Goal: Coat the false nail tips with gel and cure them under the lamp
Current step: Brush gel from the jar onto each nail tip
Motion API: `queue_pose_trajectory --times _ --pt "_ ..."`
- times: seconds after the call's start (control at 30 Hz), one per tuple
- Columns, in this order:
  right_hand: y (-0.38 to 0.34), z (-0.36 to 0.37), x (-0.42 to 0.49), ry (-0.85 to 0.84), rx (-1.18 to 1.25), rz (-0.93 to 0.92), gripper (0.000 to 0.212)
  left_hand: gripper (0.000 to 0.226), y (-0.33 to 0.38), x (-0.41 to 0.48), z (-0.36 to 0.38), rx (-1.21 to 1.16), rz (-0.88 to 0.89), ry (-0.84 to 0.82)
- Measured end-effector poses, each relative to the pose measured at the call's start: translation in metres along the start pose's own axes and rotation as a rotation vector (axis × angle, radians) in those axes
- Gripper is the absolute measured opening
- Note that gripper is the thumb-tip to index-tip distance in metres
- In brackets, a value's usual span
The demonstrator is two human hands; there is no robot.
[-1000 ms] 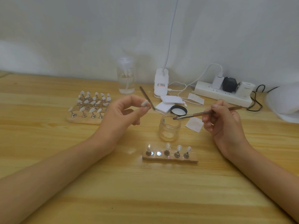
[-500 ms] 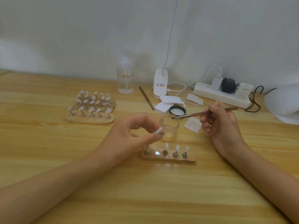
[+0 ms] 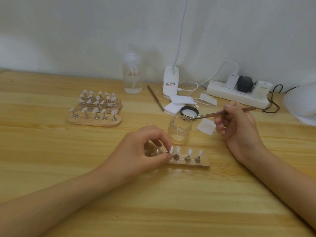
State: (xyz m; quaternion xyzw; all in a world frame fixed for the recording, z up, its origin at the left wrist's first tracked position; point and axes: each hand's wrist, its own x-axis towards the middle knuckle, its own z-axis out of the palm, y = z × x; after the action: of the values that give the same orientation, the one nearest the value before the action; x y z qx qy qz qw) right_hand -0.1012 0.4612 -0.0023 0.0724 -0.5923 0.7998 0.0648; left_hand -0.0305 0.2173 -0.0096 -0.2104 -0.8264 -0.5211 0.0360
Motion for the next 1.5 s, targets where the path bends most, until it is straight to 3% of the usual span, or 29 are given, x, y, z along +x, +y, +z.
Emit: queue_pose_trajectory --times 0.33,0.73,0.93,1.2,1.5 --pt "-0.001 0.000 -0.001 -0.009 -0.010 0.001 0.029 0.019 -0.001 0.002 -0.001 0.095 -0.047 -0.046" --pt "-0.001 0.000 -0.001 0.006 -0.001 0.009 0.034 0.033 -0.007 0.013 -0.038 0.097 -0.067 -0.382" --pt "-0.001 0.000 0.000 -0.002 -0.002 0.009 0.032 0.042 -0.011 0.010 -0.030 0.232 0.011 -0.335" --pt "-0.001 0.000 -0.001 -0.016 0.006 0.013 0.048 0.029 -0.012 0.013 -0.035 0.107 -0.016 -0.351" --pt "-0.001 0.000 -0.001 -0.012 -0.002 0.012 0.036 0.021 -0.016 0.017 -0.044 0.079 0.000 -0.404"
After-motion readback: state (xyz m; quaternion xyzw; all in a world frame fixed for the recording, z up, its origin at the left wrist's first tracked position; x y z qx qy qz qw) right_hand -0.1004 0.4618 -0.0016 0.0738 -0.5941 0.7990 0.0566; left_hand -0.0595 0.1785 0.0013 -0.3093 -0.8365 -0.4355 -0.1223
